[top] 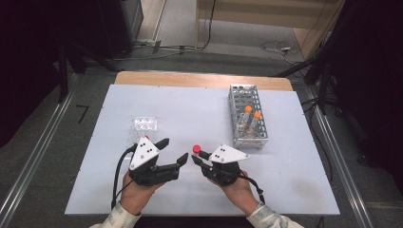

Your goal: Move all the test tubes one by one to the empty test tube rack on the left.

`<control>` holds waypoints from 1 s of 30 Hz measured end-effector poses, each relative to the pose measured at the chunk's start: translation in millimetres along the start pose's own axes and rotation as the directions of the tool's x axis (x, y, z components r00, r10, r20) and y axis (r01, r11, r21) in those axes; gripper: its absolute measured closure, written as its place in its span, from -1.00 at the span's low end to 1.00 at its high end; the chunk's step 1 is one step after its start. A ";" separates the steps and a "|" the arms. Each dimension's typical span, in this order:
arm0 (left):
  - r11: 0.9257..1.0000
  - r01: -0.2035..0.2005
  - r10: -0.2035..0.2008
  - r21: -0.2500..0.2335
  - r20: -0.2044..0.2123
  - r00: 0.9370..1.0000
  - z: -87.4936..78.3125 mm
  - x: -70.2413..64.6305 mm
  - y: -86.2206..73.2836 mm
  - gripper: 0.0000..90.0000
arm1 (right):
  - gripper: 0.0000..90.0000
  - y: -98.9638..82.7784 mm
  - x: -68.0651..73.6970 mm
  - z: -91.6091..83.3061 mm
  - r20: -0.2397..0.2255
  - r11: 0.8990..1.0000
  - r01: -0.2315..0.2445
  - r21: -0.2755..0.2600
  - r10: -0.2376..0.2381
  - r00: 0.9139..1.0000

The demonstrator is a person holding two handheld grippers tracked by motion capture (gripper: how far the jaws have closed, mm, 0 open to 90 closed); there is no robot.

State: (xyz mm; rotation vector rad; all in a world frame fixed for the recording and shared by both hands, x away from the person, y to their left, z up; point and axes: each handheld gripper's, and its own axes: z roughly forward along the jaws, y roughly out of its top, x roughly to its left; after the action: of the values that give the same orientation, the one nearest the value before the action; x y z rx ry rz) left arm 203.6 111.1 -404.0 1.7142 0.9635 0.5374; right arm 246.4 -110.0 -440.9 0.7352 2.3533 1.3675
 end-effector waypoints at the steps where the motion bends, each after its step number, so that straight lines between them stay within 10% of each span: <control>1: 1.000 -0.006 0.006 0.001 0.012 1.000 1.6 -1.9 -0.4 -0.34 | 0.60 -0.1 2.0 1.5 -0.006 1.000 0.002 0.001 -0.002 1.000; 17: 0.996 -0.076 0.073 0.051 0.061 0.995 18.2 -12.7 -6.5 0.35 | 0.60 -0.2 15.5 6.8 -0.064 1.000 0.011 0.009 -0.010 0.998; 30: 0.995 -0.086 0.083 0.049 0.055 0.995 18.8 -13.7 -7.7 0.55 | 0.53 -0.2 15.7 7.1 -0.066 1.000 0.005 0.013 -0.004 0.998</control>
State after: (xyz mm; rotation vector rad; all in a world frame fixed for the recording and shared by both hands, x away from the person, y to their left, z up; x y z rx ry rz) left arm 207.1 90.3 -416.4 1.8127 0.8768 0.5236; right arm 237.2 -96.0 -444.9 0.6978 2.4150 1.3964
